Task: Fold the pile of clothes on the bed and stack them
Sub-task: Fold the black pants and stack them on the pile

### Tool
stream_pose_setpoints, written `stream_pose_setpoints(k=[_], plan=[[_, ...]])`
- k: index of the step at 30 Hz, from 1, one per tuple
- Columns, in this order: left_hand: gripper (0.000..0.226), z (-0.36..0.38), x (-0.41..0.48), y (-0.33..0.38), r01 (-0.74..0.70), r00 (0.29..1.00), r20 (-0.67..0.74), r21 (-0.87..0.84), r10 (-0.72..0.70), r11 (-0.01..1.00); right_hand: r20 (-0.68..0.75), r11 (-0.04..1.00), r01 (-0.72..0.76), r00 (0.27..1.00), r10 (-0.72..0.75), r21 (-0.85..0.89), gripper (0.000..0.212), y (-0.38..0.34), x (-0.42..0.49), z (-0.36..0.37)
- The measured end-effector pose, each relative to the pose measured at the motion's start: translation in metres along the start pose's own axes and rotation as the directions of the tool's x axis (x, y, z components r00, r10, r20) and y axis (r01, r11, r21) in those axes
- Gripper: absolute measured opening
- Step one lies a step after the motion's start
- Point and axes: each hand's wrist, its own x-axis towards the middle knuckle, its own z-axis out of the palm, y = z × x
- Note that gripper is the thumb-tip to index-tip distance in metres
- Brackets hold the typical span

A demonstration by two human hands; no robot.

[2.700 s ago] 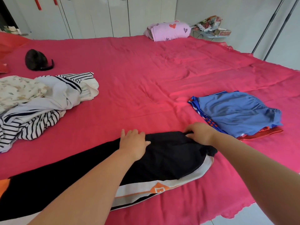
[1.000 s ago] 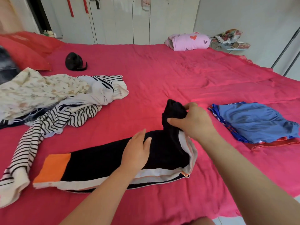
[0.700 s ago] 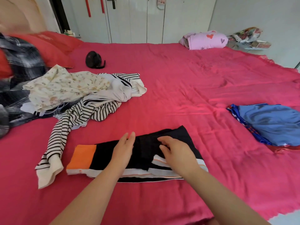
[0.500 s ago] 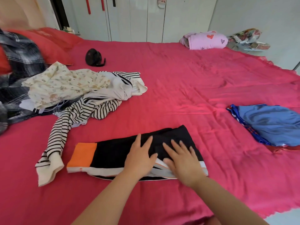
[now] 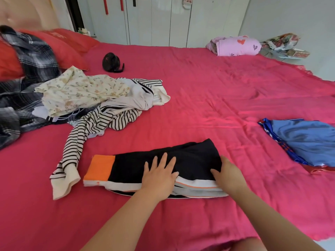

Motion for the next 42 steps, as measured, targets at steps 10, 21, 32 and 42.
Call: stream_pose_setpoints(k=[10,21,32,42], plan=[[0.061,-0.1,-0.006,0.001,0.236,0.963,0.226,-0.971,-0.147,0.048,-0.169,0.87,0.336,0.941,-0.293,0.362,0.083,-0.117,-0.05,-0.03],[0.017,-0.135,-0.022,-0.092,0.181,0.965,0.093,-0.911,-0.244,0.37,-0.169,0.692,0.502,0.853,-0.493,0.519,0.048,-0.171,-0.117,0.041],[0.062,-0.069,-0.04,-0.157,0.085,0.957,-0.283,0.063,-0.064,0.994,0.021,0.818,0.575,0.818,-0.575,0.005,0.046,-0.159,-0.083,0.081],[0.061,-0.027,-0.031,-0.177,0.053,0.991,-0.126,-0.009,-0.054,0.999,0.063,0.818,0.571,0.821,-0.567,-0.067,0.051,-0.171,-0.058,0.105]])
